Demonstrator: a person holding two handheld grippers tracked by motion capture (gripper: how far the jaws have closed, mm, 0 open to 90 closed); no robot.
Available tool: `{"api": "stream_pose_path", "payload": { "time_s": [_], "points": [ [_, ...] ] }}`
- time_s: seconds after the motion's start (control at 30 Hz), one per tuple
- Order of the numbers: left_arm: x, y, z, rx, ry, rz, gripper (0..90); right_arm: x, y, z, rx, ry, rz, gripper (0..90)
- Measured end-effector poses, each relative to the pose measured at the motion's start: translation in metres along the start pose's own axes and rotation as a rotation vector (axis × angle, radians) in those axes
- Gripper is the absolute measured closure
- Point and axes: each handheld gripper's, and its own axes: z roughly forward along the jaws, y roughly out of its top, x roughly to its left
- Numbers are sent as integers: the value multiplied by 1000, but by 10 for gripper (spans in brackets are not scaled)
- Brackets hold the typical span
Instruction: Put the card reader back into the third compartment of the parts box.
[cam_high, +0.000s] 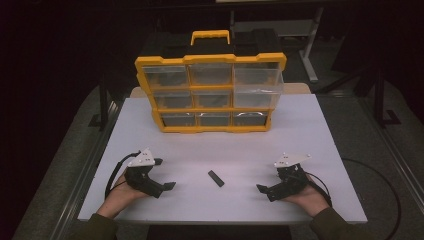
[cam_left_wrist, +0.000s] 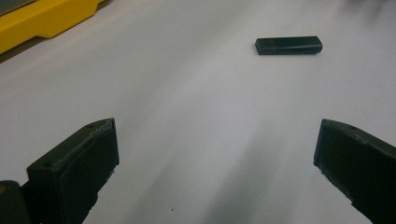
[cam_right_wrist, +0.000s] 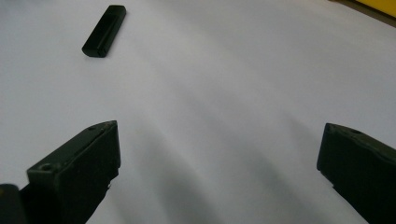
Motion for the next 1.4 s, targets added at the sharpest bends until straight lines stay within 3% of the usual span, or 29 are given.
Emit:
{"api": "stream_pose_path", "payload": {
  "time_s": [0.5, 0.6, 1.4],
  "points": [
    [0, 5, -3, -40, 13, -41, 0, -2, 0, 0, 0, 22, 9, 0],
    [0, 8, -3, -52, -3, -52, 0, -1, 1, 0, -6, 20, 8, 0],
    [-7, 20, 7, -65, -5, -78, 0, 1, 4, -2, -30, 41, 17, 0]
  ]
}}
